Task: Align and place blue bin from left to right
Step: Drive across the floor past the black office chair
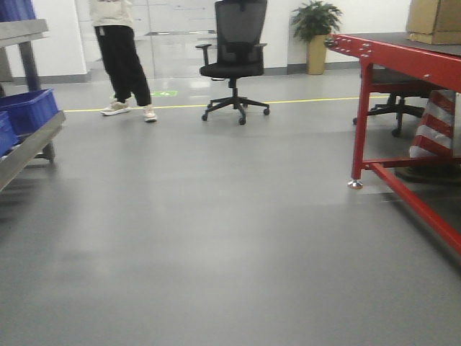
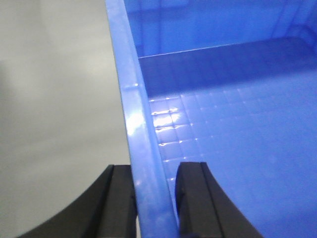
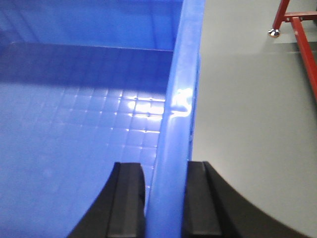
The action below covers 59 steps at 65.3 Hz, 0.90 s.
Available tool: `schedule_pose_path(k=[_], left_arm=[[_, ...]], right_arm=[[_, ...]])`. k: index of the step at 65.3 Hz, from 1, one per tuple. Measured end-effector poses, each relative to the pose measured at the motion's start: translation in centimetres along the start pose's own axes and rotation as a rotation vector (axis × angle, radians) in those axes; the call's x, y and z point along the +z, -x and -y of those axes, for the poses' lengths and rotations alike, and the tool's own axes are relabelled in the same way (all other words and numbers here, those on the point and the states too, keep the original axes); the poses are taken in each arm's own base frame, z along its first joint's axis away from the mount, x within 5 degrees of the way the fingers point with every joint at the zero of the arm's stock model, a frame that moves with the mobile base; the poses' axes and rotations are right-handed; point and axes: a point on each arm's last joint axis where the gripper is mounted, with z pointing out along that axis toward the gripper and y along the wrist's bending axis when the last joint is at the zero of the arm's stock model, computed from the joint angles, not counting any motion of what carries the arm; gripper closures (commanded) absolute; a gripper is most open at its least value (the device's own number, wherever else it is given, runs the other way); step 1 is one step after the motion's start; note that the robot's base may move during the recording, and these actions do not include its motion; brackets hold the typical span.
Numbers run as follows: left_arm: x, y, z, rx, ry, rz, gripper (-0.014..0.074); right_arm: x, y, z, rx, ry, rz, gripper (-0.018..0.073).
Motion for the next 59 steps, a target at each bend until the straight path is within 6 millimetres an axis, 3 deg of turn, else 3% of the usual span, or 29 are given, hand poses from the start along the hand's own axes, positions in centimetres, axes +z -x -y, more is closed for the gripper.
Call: schedule_pose_path(k=[59], left_arm=[[-0.01,0.0,0.06,0.002,0.0,0.001,0.0609]], right_arm=[[0.0,-0.15,0.03,0.0,-0.003,-0.017,0.0641]])
